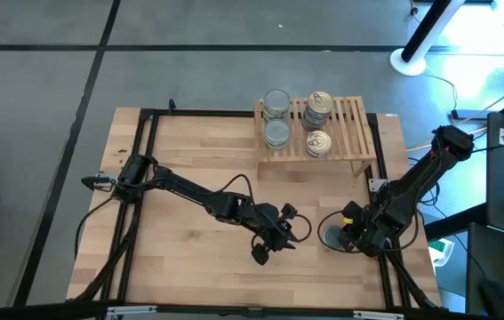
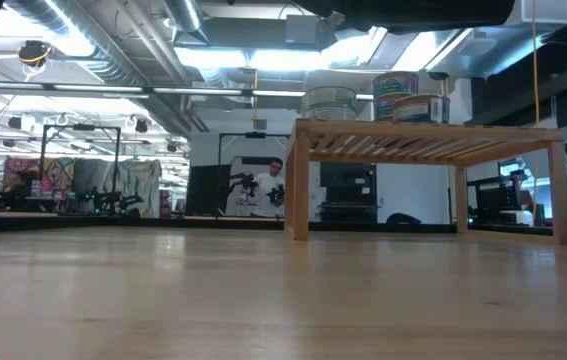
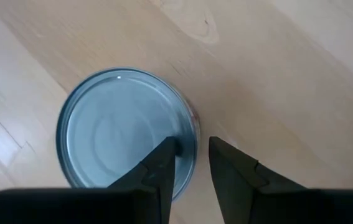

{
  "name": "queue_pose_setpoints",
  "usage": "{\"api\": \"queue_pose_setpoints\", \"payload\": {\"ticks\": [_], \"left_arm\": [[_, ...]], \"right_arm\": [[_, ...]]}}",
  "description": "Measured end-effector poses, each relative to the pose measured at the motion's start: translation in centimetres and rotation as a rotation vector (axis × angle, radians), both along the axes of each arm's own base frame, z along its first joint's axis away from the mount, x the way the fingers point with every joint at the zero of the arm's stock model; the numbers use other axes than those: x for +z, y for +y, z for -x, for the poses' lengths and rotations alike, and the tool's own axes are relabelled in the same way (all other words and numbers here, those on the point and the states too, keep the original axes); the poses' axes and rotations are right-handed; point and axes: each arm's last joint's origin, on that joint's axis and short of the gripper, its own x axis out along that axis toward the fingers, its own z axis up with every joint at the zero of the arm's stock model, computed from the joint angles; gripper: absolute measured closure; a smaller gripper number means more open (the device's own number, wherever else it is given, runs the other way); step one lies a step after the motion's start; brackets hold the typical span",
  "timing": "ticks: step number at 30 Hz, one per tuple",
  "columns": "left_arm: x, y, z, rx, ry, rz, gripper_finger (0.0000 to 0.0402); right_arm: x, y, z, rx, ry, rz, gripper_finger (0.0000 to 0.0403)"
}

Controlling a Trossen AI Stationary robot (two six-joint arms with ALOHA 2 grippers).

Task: Stack canned seafood by type on shelf
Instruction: Stack the green tuna can on top of the green tuna cans on the shelf

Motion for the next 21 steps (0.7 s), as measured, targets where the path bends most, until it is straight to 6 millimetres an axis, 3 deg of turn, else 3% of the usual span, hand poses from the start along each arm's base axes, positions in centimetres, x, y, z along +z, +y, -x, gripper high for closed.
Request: {"api": "queue_pose_setpoints", "payload": {"ticks": [21], "left_arm": [[-0.3,-0.2,0.2,-0.002,0.035,-0.001,0.0312]], "right_arm": [[-0.7,1.6,-1.4,-0.079,-0.079,-0.107,0.0304]]}}
